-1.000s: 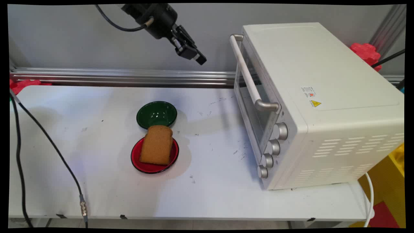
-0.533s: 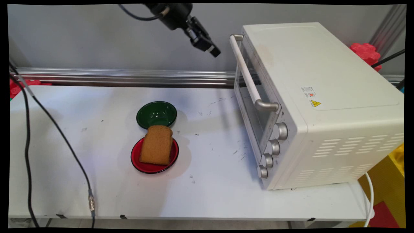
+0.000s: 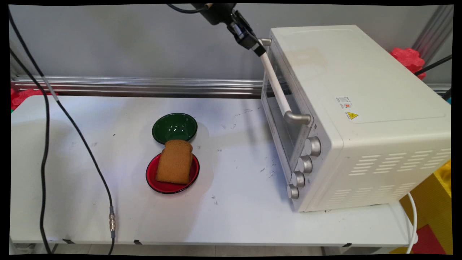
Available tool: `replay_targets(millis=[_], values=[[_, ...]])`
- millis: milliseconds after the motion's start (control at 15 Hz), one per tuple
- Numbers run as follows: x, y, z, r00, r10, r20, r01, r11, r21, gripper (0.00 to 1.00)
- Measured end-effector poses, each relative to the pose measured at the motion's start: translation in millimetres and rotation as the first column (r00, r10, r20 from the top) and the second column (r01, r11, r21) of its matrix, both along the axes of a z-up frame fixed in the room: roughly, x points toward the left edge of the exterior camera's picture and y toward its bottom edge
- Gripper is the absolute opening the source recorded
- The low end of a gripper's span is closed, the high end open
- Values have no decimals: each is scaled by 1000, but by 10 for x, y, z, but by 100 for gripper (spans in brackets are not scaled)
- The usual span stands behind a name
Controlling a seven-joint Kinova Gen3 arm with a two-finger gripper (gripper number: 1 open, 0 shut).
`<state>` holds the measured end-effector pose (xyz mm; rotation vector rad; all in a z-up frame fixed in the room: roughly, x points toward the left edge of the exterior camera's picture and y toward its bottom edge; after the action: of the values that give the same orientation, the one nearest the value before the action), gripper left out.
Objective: Open the oven
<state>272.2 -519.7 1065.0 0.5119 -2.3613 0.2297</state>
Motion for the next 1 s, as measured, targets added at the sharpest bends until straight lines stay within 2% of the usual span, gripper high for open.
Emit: replay_targets(millis=[1000], values=[[-359, -303, -444, 1000, -14, -8, 14, 1000, -2, 0]])
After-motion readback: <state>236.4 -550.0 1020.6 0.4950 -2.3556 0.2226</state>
